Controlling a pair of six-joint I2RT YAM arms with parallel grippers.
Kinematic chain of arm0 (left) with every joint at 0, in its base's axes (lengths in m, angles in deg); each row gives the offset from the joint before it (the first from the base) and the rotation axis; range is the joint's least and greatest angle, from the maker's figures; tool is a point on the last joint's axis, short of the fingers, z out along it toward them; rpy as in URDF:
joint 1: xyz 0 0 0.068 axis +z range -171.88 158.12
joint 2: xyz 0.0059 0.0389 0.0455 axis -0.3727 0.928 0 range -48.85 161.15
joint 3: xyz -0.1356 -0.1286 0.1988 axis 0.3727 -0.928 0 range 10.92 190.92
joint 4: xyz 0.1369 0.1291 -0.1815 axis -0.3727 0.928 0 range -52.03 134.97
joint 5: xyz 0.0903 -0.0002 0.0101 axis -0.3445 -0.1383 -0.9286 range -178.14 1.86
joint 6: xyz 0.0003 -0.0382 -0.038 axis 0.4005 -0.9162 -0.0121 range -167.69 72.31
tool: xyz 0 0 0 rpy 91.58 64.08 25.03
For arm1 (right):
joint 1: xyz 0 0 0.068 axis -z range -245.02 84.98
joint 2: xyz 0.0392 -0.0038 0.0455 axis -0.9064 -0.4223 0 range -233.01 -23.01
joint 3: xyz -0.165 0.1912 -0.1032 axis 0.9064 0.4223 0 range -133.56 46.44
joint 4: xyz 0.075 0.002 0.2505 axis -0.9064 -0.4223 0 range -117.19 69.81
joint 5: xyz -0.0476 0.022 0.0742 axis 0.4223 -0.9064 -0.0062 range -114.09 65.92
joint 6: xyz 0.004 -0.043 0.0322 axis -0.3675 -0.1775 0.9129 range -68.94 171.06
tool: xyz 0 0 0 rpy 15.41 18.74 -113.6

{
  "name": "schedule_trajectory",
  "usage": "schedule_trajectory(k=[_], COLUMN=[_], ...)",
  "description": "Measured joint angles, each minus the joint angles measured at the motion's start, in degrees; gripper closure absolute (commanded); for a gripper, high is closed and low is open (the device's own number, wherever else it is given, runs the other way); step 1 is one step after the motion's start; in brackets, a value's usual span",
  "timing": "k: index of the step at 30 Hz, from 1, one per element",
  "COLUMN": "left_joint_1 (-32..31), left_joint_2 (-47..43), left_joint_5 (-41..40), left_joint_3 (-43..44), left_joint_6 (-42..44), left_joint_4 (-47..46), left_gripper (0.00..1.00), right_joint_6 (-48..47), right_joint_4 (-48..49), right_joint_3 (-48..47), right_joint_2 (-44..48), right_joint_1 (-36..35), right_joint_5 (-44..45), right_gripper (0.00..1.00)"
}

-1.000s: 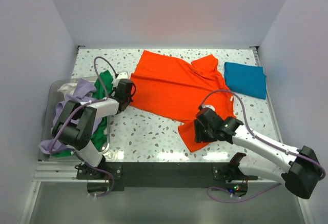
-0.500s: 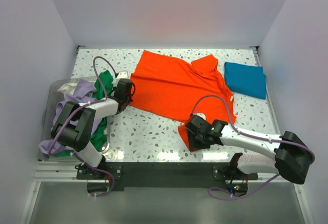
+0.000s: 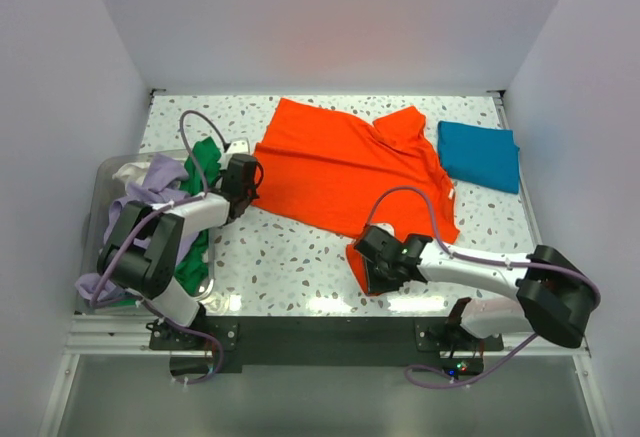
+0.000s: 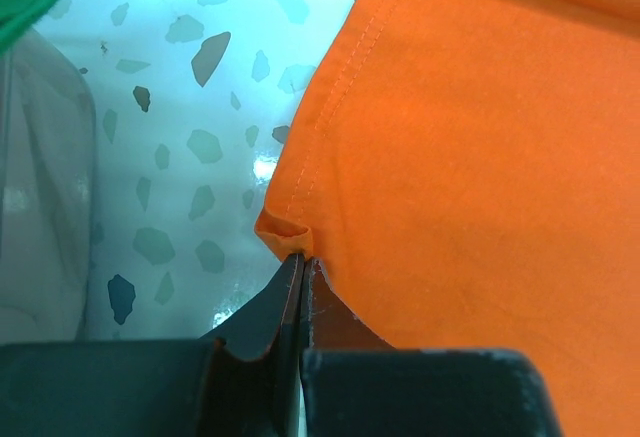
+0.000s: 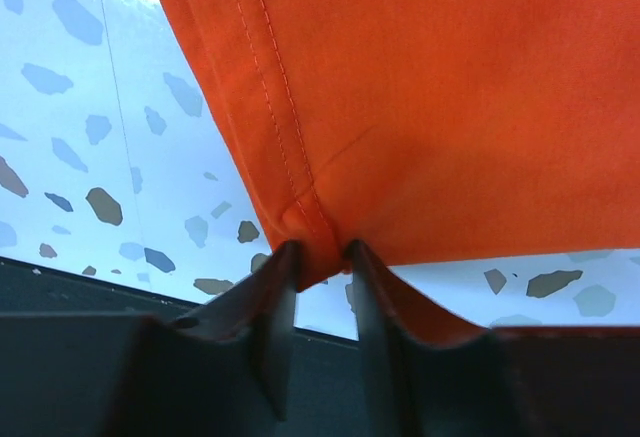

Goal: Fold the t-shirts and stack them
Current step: Fold the tshirt

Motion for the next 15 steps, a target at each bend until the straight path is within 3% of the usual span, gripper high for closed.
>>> schedule_trajectory(k=[6, 15], left_joint_1=[0.0, 0.0], left_joint_2=[-3.41, -12.13], left_joint_5=[0.02, 0.11], left_joint_3=[-0.98, -4.42], left_joint_6=[0.0, 0.0], left_joint_4=[0.13, 1.29], left_gripper=[1.0, 1.0], right_joint_6=[0.24, 0.7], right_joint_4=[-2.67, -13.05], right_joint_3=[-0.04, -1.36], right_joint_2=[0.02, 4.57], right_joint_1=[-1.53, -4.87], right_joint_5=[-0.31, -0.31], right_gripper=[1.0, 1.0])
